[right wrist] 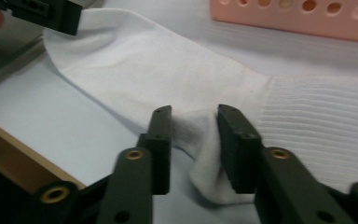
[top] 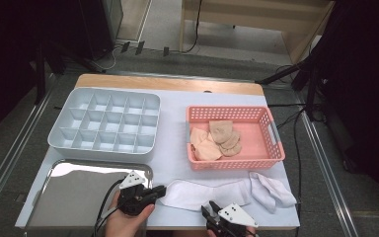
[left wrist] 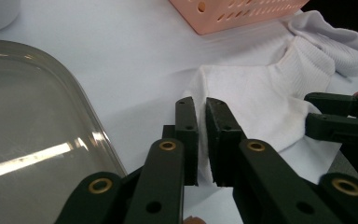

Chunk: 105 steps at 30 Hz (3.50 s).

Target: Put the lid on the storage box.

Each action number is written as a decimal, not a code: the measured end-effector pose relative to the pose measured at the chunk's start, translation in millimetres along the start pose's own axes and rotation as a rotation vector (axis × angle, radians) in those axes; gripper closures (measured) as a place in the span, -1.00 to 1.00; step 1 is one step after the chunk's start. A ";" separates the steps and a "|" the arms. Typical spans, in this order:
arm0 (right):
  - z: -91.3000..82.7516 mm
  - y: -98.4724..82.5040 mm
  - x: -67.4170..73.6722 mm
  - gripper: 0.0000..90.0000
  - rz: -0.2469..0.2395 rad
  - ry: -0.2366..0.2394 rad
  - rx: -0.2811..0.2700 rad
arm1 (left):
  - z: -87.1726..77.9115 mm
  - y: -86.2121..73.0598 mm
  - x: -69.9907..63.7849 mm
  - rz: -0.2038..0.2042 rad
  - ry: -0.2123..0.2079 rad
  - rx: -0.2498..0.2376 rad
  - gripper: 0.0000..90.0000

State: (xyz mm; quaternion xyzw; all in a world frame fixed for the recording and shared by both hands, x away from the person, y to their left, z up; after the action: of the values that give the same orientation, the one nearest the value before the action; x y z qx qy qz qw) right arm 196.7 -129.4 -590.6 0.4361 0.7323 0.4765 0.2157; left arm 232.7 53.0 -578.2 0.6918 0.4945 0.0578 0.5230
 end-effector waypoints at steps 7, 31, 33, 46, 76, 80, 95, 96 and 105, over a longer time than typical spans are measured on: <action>-6.9 -1.6 -6.8 0.97 0.024 0.020 0.023 | 0.7 -0.7 0.0 0.006 0.003 0.008 0.94; -55.9 6.0 -157.2 -0.13 0.192 -0.367 -0.129 | -5.1 6.0 1.1 -0.005 -0.004 -0.032 0.65; -51.5 1.9 -156.8 -0.13 0.178 -0.365 -0.109 | -5.9 6.3 2.1 -0.001 -0.002 -0.031 0.65; -44.7 -0.2 -153.7 0.72 0.144 -0.378 -0.115 | -5.8 5.4 -0.3 0.001 -0.010 -0.030 0.64; -47.2 3.0 -154.9 0.82 0.158 -0.364 -0.131 | -5.2 4.4 -1.2 0.000 -0.012 -0.025 0.81; -51.8 9.5 -153.8 0.84 0.145 -0.380 -0.158 | -4.9 4.2 -1.1 0.001 -0.011 -0.025 0.81; -63.7 46.8 -118.4 0.84 0.092 -0.327 -0.268 | -3.9 3.6 -1.8 0.006 -0.012 -0.025 0.83; -63.7 49.4 -113.3 0.84 0.088 -0.320 -0.272 | -3.9 3.6 -1.8 0.007 -0.012 -0.025 0.83; -39.2 58.1 -46.4 0.84 0.047 -0.157 -0.258 | -4.0 3.7 -2.8 0.005 -0.017 -0.027 0.83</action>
State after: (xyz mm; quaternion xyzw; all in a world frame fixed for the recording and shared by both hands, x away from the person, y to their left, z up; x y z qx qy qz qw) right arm 217.6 -178.9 -525.9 0.4579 0.6354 0.5359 0.3152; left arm 231.2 53.7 -572.3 0.6863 0.4877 0.0598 0.5362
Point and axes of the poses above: each handheld gripper's, and its own axes: z roughly forward along the jaws, y roughly out of its top, x roughly to its left, the point moved 9 cm from there along z, roughly forward along the jaws, and after that the axes turned 8 degrees about -x, right-handed, at the moved point
